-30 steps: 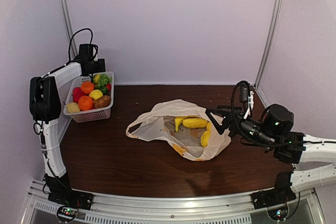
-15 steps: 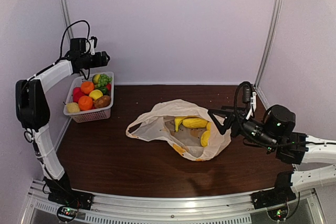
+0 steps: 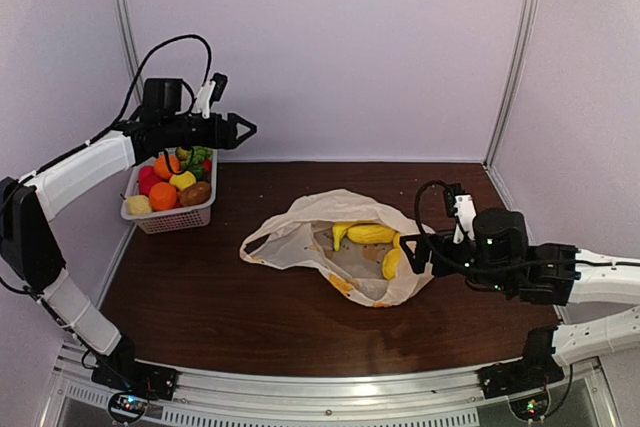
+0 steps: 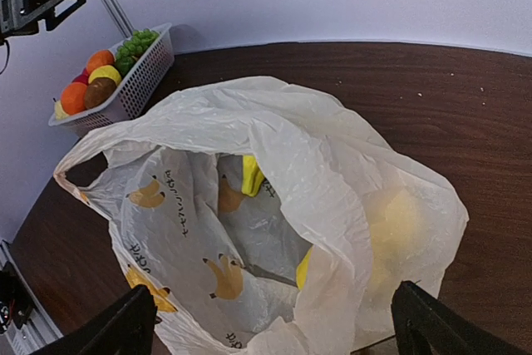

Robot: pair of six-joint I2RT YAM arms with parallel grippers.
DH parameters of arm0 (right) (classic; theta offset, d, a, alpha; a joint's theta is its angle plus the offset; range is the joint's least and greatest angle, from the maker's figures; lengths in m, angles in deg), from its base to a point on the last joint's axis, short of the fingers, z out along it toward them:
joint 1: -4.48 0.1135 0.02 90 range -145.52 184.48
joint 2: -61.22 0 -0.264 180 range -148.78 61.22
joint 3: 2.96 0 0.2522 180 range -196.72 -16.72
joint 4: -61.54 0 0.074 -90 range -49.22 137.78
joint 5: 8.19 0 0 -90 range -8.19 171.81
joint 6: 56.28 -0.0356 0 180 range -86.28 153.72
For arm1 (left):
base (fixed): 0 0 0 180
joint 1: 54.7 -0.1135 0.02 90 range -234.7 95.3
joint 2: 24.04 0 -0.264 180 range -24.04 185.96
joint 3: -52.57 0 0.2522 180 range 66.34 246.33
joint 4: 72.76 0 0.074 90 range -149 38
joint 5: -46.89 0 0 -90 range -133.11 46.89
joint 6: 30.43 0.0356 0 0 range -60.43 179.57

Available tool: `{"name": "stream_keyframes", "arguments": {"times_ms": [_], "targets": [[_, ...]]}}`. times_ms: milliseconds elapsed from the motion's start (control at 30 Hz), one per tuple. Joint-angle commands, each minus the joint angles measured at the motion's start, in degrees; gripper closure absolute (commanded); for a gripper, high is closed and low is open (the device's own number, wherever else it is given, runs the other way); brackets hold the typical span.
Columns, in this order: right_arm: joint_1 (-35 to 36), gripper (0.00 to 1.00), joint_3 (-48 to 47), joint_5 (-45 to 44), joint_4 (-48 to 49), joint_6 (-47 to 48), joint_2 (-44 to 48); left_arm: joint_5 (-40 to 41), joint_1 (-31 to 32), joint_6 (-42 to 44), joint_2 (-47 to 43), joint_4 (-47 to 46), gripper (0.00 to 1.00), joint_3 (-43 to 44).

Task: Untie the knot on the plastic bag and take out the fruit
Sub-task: Reach into the gripper in the takeout bag.

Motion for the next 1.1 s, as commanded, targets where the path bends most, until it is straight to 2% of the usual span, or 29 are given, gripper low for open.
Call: {"name": "stream_keyframes", "arguments": {"times_ms": [0,133,300,567,900,1000,1067], "targets": [[-0.21,0.0,-3.23,-4.72,-10.2,-2.49,-1.2,-6.94,1.21,2.58,-4.96,2.56,0.15,-9.55],[-0.32,0.0,-1.57,-4.83,-9.41,-3.94,-1.38,-12.35,3.04,7.55,-7.53,4.37,0.15,-17.05],[-0.32,0.0,-1.13,-4.29,-6.7,-2.86,-1.23,-16.95,5.47,5.84,-10.9,-1.91,0.13,-27.34],[-0.32,0.0,-3.76,-6.34,-8.02,-0.78,-4.85,-18.48,9.19,3.42,-6.27,-2.07,0.11,-25.95],[-0.32,0.0,-3.03,-5.28,-4.9,-2.06,-7.68,-15.05,12.96,3.73,-3.28,-0.81,0.09,-25.82],[-0.26,0.0,-2.84,-4.3,-4.21,-2.13,-7.9,-12.65,13.31,3.6,-2.92,-0.76,0.14,-25.67],[-0.24,0.01,-2.81,-3.23,-3.93,-1.75,-7.28,-11.72,13.32,3.4,-2.8,-0.76,0.23,-25.67]]}}
